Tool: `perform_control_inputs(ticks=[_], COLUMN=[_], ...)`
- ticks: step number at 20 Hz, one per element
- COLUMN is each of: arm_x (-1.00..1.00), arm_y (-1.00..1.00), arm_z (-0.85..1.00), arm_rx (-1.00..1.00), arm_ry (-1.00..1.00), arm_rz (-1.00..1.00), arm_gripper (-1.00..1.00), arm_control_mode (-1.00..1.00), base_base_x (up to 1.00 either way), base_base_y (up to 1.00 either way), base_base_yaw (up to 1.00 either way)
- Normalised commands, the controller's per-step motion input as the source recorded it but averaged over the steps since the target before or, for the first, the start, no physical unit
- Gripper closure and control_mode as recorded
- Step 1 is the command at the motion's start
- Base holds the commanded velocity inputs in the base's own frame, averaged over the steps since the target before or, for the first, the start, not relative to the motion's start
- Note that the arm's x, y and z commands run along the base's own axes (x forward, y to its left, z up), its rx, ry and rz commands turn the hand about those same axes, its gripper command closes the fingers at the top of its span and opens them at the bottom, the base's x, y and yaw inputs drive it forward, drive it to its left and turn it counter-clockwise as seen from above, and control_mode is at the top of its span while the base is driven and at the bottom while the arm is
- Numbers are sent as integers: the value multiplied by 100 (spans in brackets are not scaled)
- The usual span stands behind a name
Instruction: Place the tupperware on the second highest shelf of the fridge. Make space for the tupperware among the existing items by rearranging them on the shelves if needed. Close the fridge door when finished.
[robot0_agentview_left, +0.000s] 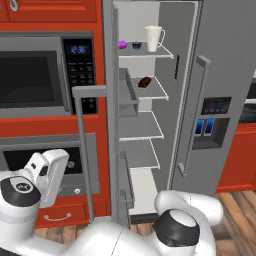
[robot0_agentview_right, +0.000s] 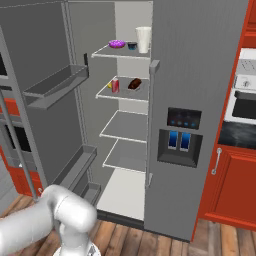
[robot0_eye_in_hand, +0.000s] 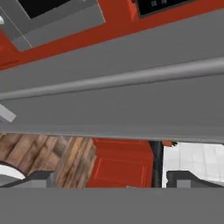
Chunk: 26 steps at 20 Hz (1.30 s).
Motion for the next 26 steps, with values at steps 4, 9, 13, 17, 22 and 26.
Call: perform_control_inputs(ticks=[4, 9, 13, 17, 22, 26], arm_x=[30, 27, 32, 25, 28, 44], arm_y=[0, 0, -1, -15, -16, -3], arm_z=[-43, -48, -33, -26, -25, -24], arm_rx=[-9, -9, -10, -10, -10, -10], arm_ry=[0, 0, 0, 6, 9, 8], arm_rz=[-11, -13, -10, -6, -6, -3], arm_gripper=[-100, -100, -100, -100, -100, -100], arm_control_mode=[-100, -100, -100, -100, -100, -100], base_base_x=[0, 0, 0, 0, 0, 0], base_base_y=[0, 0, 0, 0, 0, 0], base_base_yaw=[0, 0, 0, 0, 0, 0])
